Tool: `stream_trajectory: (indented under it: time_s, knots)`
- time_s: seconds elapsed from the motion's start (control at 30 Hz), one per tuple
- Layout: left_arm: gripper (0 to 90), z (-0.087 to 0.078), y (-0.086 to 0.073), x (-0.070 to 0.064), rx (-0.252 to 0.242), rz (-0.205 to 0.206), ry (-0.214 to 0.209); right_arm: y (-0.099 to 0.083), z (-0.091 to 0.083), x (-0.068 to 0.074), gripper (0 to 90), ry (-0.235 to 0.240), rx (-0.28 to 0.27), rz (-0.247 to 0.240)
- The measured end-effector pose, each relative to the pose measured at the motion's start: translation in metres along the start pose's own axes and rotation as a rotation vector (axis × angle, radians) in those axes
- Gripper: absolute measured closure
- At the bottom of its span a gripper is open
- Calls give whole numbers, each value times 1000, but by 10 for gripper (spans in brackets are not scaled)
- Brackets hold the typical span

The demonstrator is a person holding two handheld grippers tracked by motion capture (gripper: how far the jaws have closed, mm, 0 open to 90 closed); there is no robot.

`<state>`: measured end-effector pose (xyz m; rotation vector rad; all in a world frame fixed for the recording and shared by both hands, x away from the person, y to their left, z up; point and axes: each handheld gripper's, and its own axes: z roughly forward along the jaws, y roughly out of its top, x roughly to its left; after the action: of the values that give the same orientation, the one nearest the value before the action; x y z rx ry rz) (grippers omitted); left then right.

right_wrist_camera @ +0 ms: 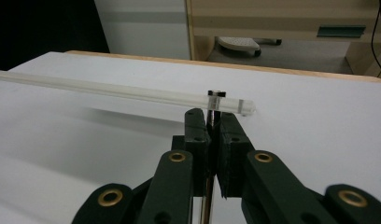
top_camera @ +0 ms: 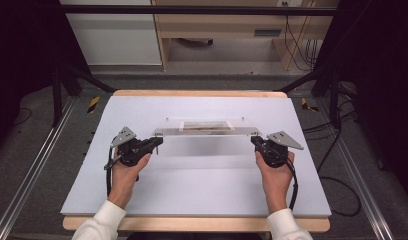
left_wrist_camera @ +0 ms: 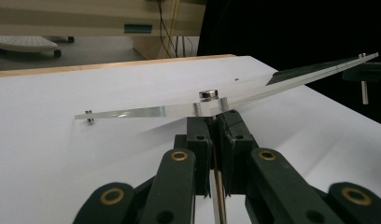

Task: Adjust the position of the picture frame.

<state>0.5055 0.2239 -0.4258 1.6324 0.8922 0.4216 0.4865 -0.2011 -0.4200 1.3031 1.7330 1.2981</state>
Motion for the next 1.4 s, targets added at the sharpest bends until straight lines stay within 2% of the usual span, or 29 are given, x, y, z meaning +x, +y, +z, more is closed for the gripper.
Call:
stream_trajectory:
  time_s: [0.27,0.37,0.67,1.4]
  knots:
    - [838,-1,-8,-2,29,-19,14,-9,-2,2,843,4,23,17]
    - [841,-2,-10,-3,40,-14,22,-12,-3,3,845,9,32,20]
    - [842,-2,-12,-4,38,-23,26,-15,-3,3,846,18,38,34]
    - [844,-4,-22,-4,79,-2,55,-26,-4,6,847,27,73,23]
